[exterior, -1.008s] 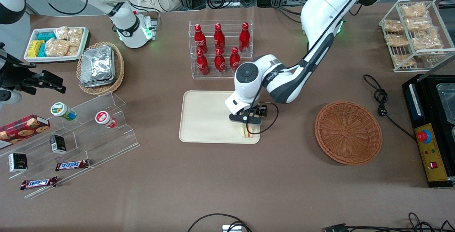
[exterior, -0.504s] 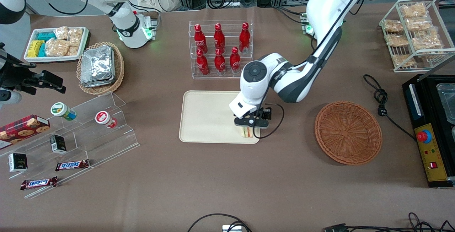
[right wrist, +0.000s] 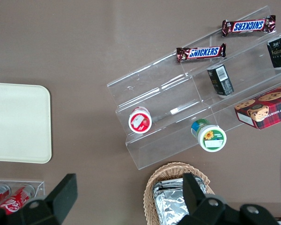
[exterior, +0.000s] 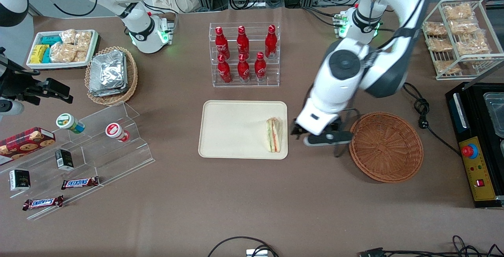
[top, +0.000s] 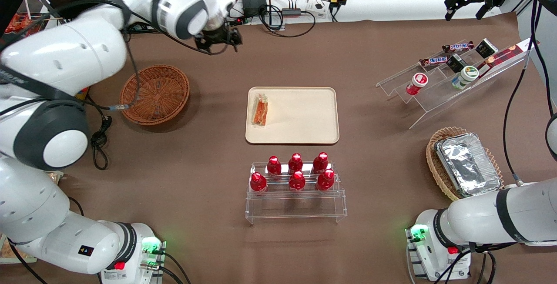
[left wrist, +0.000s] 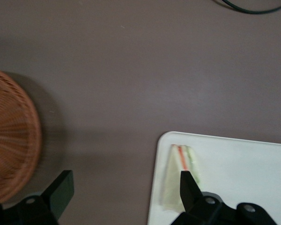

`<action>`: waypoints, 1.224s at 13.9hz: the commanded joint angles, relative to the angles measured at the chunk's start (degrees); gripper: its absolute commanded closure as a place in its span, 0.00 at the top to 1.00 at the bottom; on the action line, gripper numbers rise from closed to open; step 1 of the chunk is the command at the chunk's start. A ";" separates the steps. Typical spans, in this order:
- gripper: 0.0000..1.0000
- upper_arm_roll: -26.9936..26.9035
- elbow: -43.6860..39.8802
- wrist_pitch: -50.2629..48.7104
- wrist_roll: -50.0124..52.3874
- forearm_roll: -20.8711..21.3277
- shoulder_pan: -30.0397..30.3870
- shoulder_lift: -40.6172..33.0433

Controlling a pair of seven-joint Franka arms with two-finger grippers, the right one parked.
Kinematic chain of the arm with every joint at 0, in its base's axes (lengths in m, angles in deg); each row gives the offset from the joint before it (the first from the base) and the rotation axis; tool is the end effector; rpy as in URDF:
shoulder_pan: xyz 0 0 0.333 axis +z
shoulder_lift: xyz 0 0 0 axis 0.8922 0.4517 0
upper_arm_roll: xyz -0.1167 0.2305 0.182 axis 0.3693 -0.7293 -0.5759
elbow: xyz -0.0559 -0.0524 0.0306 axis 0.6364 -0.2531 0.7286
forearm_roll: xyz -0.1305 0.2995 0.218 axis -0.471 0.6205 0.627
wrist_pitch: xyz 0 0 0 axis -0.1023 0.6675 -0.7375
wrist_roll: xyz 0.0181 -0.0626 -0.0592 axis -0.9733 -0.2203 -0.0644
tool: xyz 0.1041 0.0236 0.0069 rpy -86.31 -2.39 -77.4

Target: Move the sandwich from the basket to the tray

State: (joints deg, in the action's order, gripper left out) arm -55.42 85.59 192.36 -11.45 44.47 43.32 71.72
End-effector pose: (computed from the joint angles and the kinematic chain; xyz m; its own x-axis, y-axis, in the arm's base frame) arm 0.5904 -0.2922 0.4539 0.9887 0.0752 0.1297 0.0712 -0.9969 0.0349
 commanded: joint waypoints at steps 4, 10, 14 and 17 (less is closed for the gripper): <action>1.00 -13.49 1.79 -15.06 -14.64 -9.00 4.49 -10.90; 1.00 -12.36 1.53 -23.33 -23.19 -7.51 9.63 -17.67; 1.00 -9.72 1.62 -29.05 -23.63 -4.08 9.54 -21.19; 1.00 -9.81 1.18 -28.62 -23.89 -2.77 9.54 -21.11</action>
State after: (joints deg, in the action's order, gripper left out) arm -65.06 85.94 163.86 -34.32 40.25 52.92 51.55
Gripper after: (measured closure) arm 0.000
